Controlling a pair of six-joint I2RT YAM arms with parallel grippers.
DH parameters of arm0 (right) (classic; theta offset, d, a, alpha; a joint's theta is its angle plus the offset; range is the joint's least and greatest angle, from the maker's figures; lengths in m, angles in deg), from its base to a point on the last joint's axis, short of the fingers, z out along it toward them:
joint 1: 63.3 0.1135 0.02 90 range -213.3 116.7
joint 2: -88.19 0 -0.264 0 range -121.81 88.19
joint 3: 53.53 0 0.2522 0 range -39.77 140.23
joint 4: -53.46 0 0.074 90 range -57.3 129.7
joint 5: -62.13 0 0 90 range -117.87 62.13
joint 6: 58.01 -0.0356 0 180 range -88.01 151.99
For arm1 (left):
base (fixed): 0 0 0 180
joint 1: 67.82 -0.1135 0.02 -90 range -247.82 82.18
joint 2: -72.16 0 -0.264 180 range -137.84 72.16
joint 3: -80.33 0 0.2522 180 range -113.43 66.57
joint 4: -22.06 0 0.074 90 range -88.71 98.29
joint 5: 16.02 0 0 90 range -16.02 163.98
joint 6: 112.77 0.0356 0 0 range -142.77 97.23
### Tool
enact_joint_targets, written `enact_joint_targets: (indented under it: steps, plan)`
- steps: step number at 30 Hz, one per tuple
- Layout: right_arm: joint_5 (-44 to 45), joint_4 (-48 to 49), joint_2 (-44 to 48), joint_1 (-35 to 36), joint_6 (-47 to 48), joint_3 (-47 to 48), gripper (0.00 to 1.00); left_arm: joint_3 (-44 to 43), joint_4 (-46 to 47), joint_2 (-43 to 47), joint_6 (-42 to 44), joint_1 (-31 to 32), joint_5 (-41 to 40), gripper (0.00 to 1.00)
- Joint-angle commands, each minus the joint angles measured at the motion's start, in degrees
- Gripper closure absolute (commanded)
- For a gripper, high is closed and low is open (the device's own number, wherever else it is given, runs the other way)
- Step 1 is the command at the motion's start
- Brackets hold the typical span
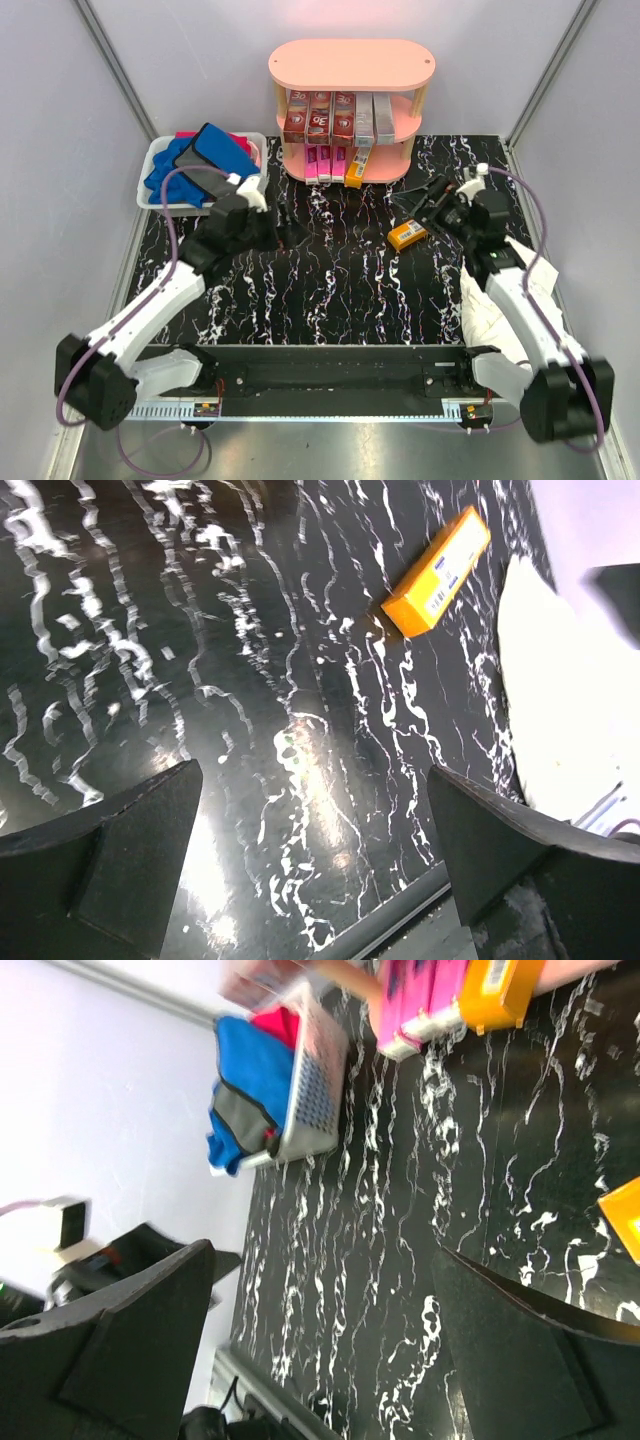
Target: Place and organize the toothpastes onto the shelf
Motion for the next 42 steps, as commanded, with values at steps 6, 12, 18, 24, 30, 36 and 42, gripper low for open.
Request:
enact_joint_targets:
  steps: [6,12,18,24,30,36,42]
  plan:
    - [15.96,-23.98,20.75,-0.01,6.06,4.12,0.01,-18.09,1.80,-22.07,5.09,12.35,-6.92,0.01]
    - [21.51,-29.17,27.35,-0.10,7.38,6.32,0.02,-34.08,0.57,-37.62,8.87,18.16,-8.15,0.01]
    - [24.23,-31.02,30.95,-0.01,7.64,7.47,0.02,-50.52,-0.31,-53.17,11.68,22.03,-7.89,0.01]
    - [25.99,-32.51,33.33,-0.01,7.99,8.78,0.03,-66.59,-3.65,-66.09,13.62,24.49,-10.70,0.01]
    - [26.43,-33.30,33.77,-0.10,8.61,9.58,0.03,-73.91,-4.18,-74.80,16.60,25.90,-17.55,0.01]
    - [26.34,-33.13,33.16,-0.01,8.87,9.49,0.03,-78.92,-4.35,-81.05,17.92,25.99,-17.65,0.01]
    - [26.34,-33.04,32.19,-0.01,9.40,9.31,0.03,-83.85,-4.35,-86.07,18.28,25.99,-17.20,0.01]
